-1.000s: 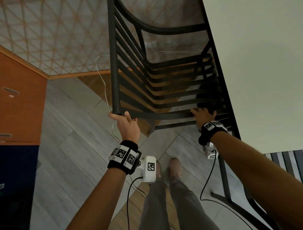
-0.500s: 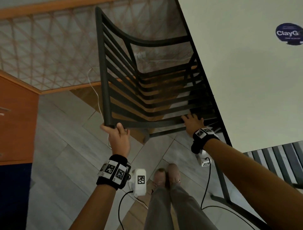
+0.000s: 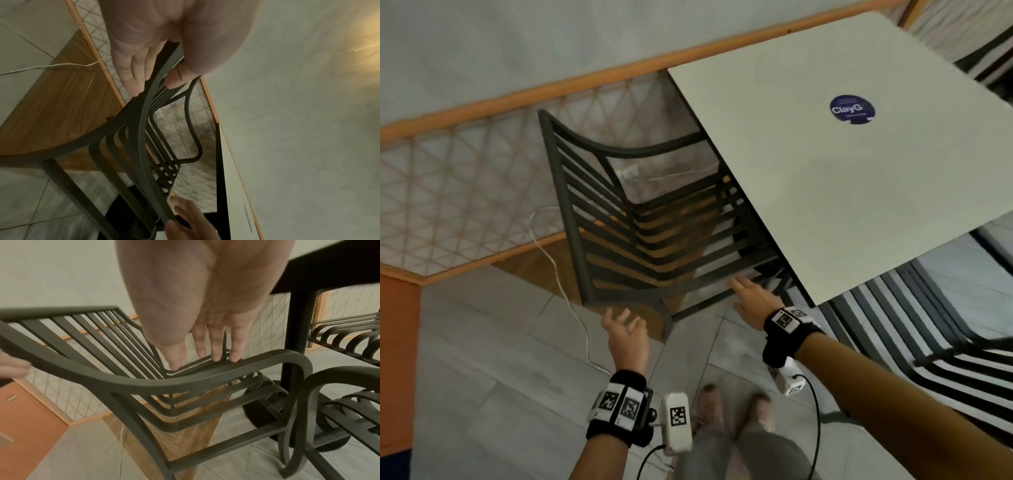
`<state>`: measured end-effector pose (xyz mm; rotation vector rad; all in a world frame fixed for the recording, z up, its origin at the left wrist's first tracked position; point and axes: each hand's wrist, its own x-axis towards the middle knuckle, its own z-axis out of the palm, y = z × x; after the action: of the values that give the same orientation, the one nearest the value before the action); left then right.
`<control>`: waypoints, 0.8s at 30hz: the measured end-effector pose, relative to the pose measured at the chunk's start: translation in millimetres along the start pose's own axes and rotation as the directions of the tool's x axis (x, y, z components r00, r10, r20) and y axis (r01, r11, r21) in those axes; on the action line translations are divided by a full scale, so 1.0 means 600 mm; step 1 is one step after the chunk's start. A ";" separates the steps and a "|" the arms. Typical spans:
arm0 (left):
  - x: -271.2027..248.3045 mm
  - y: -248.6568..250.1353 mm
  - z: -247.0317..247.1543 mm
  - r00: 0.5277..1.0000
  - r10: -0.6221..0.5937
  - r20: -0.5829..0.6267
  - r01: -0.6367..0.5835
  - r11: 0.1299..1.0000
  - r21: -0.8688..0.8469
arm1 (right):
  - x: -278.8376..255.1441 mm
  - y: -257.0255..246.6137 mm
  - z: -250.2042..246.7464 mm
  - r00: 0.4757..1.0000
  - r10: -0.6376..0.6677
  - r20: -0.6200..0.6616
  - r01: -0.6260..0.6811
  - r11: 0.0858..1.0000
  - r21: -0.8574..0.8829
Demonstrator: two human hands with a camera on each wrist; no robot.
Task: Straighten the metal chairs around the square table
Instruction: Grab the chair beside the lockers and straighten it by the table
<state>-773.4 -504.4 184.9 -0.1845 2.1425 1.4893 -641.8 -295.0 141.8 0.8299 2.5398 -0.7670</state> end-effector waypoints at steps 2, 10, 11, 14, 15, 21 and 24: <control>-0.021 -0.005 0.004 0.999 0.013 0.035 -0.016 0.997 0.075 | -0.041 0.001 -0.011 0.999 -0.015 -0.029 0.016 1.000 0.012; -0.104 -0.022 0.080 0.956 0.012 0.292 -0.075 0.976 0.207 | -0.244 0.069 -0.046 0.998 -0.039 -0.051 0.041 0.998 0.041; -0.109 -0.024 0.089 0.948 0.002 0.317 -0.072 0.975 0.212 | -0.261 0.075 -0.045 0.997 -0.052 -0.053 0.055 0.997 0.047; -0.176 -0.021 0.158 0.891 0.025 0.453 -0.139 0.965 0.221 | -0.359 0.136 -0.063 0.993 -0.014 -0.116 0.024 0.996 0.084; -0.203 -0.022 0.183 0.867 0.047 0.496 -0.181 0.957 0.225 | -0.393 0.159 -0.070 0.989 0.002 -0.150 0.012 0.995 0.095; -0.393 -0.027 0.345 0.729 0.112 0.675 -0.359 0.903 0.237 | -0.590 0.327 -0.120 0.946 0.064 -0.318 -0.022 0.991 0.133; -0.490 -0.031 0.425 0.663 0.126 0.738 -0.426 0.874 0.234 | -0.684 0.418 -0.153 0.934 0.061 -0.353 -0.020 0.993 0.120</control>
<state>-428.9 -333.2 245.8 0.7932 1.7824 0.9831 -186.9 -246.7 316.2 1.1488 2.8014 -0.8189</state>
